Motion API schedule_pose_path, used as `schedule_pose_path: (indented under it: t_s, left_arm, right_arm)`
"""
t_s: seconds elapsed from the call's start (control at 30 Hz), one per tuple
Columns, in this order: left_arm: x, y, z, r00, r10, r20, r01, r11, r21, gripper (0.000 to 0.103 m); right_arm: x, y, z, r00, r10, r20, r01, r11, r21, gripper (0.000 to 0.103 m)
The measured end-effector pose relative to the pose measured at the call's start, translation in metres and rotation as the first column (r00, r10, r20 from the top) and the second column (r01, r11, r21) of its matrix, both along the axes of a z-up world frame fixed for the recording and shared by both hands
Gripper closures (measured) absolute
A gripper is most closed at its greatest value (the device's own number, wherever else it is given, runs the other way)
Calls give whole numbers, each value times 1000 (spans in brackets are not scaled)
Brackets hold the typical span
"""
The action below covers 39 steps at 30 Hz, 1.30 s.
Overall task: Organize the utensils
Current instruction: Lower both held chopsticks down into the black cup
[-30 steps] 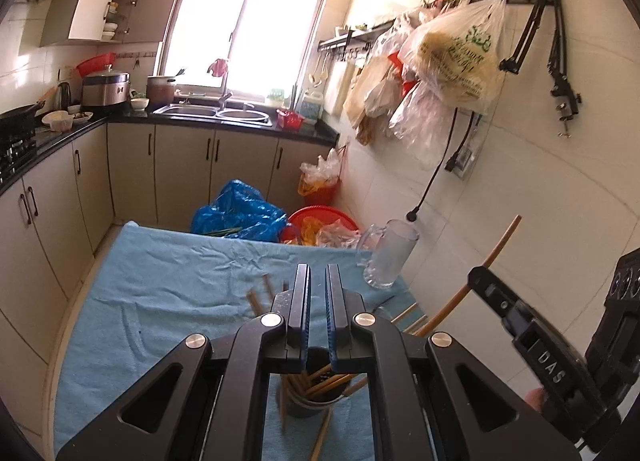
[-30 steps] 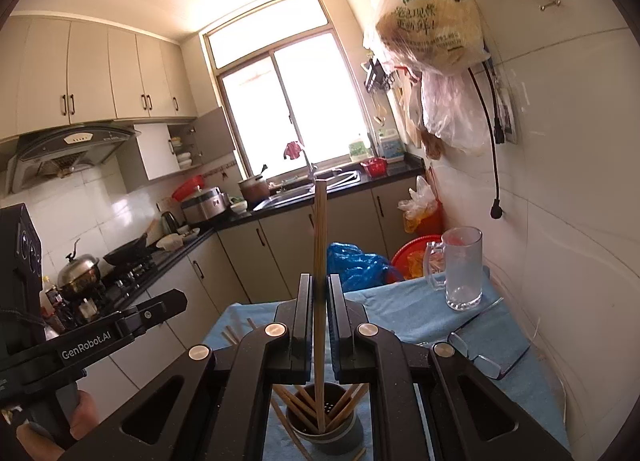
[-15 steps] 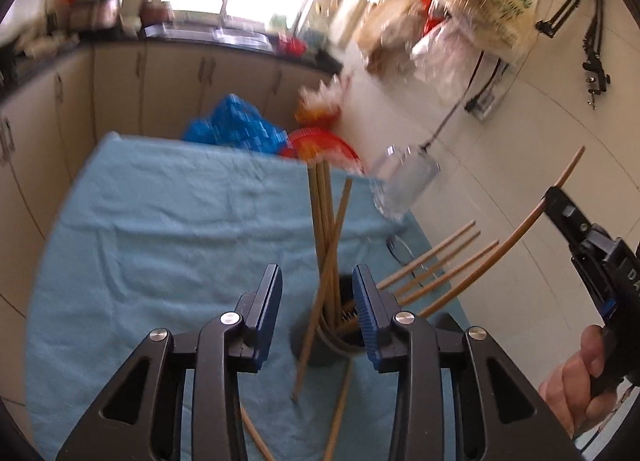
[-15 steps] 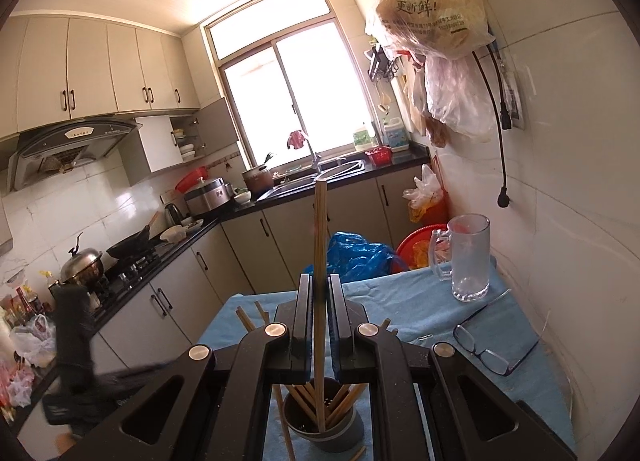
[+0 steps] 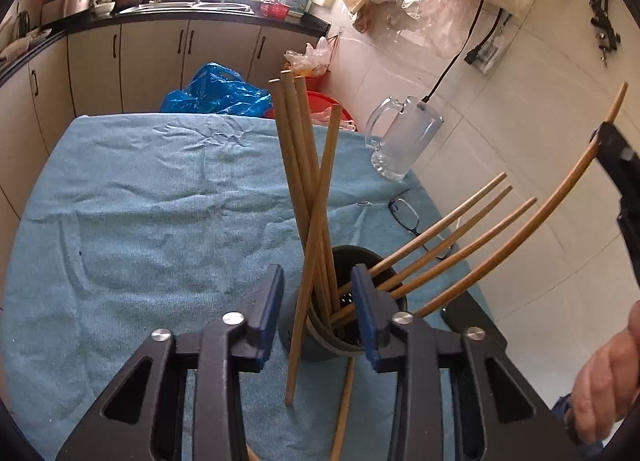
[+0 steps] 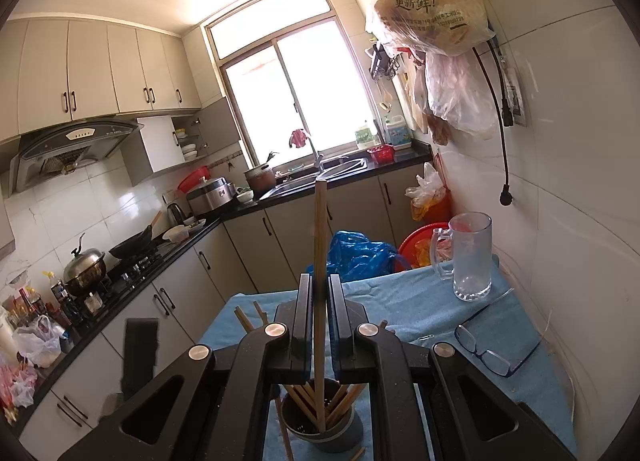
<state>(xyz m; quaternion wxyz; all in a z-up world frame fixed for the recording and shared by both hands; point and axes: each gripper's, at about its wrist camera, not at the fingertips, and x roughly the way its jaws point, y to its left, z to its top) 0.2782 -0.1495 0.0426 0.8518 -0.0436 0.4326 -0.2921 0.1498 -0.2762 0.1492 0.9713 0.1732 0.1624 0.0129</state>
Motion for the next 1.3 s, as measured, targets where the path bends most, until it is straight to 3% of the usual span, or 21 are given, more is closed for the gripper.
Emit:
schedule_pose_path:
  t_s: [0.17, 1.3]
  left_arm:
    - [1, -3, -4, 1000, 6, 17, -7, 999, 39, 97]
    - [3, -13, -10, 998, -35, 58, 30, 995, 92, 96]
  right_arm:
    - [1, -2, 2, 1000, -2, 5, 2, 1000, -2, 95]
    - [5, 1, -4, 1000, 3, -12, -3, 1000, -2, 95]
